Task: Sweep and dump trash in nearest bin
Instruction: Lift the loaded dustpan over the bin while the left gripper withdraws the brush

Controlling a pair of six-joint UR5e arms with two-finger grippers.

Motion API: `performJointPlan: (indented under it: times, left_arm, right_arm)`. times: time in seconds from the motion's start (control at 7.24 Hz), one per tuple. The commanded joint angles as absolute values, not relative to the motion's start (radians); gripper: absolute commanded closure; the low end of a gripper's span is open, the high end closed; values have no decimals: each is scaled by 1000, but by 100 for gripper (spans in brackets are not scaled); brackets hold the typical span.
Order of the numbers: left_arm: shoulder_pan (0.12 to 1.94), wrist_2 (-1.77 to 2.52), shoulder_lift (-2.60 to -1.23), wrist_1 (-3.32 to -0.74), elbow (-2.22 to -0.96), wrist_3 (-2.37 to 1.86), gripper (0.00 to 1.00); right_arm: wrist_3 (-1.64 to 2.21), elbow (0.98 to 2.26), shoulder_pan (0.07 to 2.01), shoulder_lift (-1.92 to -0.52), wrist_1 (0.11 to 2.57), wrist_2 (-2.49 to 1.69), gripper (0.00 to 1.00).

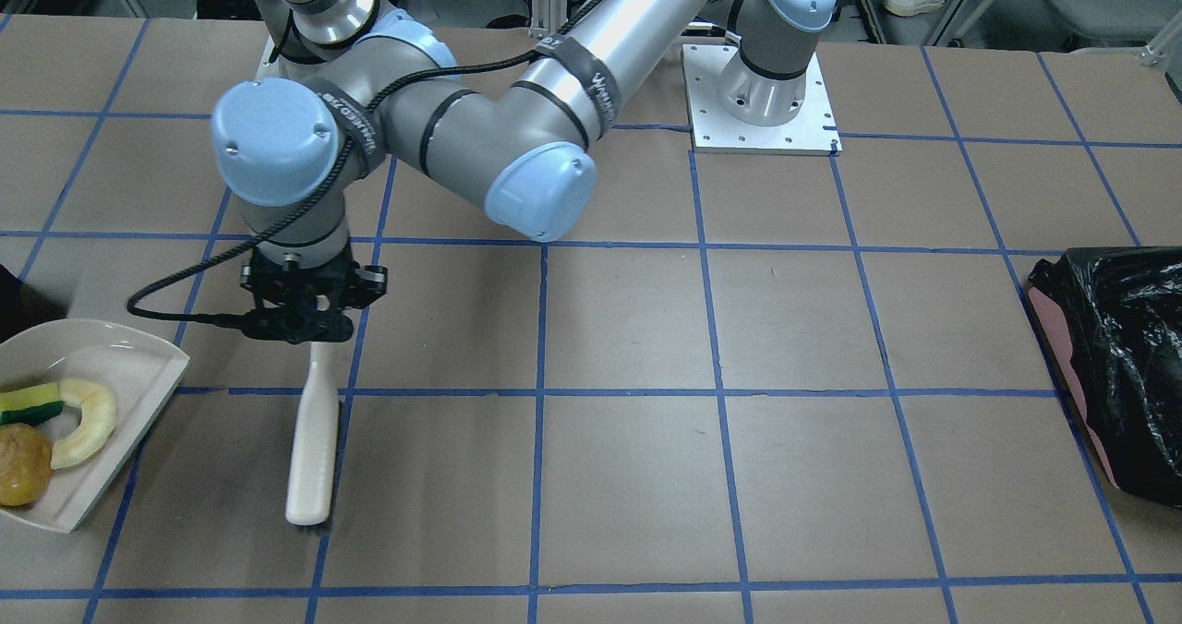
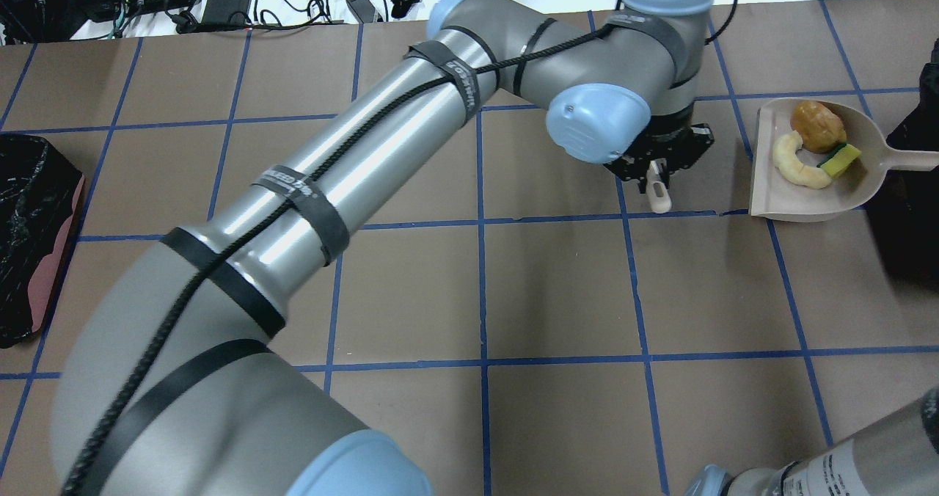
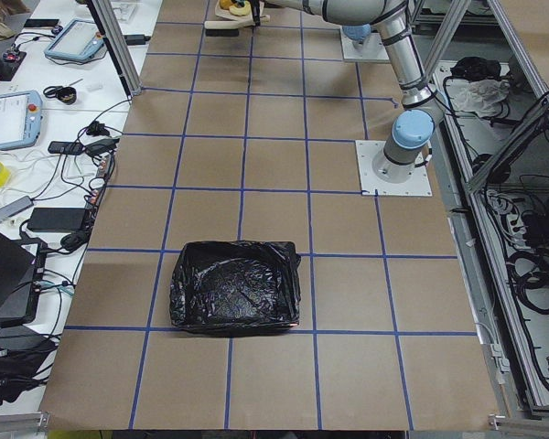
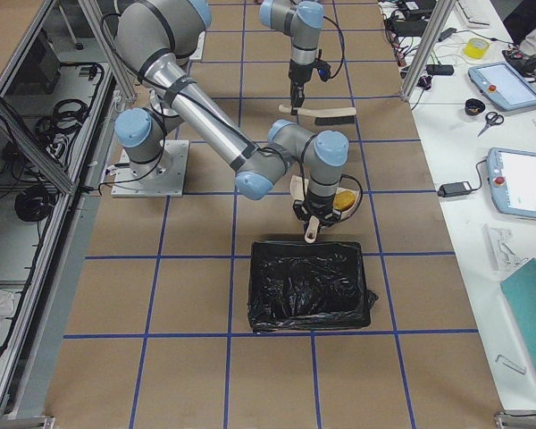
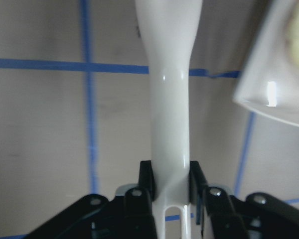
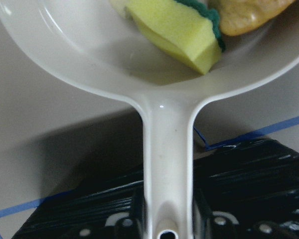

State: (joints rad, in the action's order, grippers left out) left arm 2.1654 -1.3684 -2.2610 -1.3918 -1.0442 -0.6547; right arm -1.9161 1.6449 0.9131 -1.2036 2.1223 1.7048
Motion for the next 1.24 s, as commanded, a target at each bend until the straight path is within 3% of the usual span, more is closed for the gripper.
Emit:
performJointPlan:
  times: [0.0,0.55,1.11]
  left_arm:
    - [2067,-1432,-2110,-1420,-1249,-492,100]
    - [2014,-1434,-1834,-1405,-1700,-410,100]
    - [2020,-1427,-1769,-1231,-1894,-388,100]
  right_arm:
    - [-1917,1631,908,-1284,2064,1686,100]
    - [-2084,1488,806,-1296,1969,1686,100]
    - [-2325,1411,611,-1287,1939,1677,100]
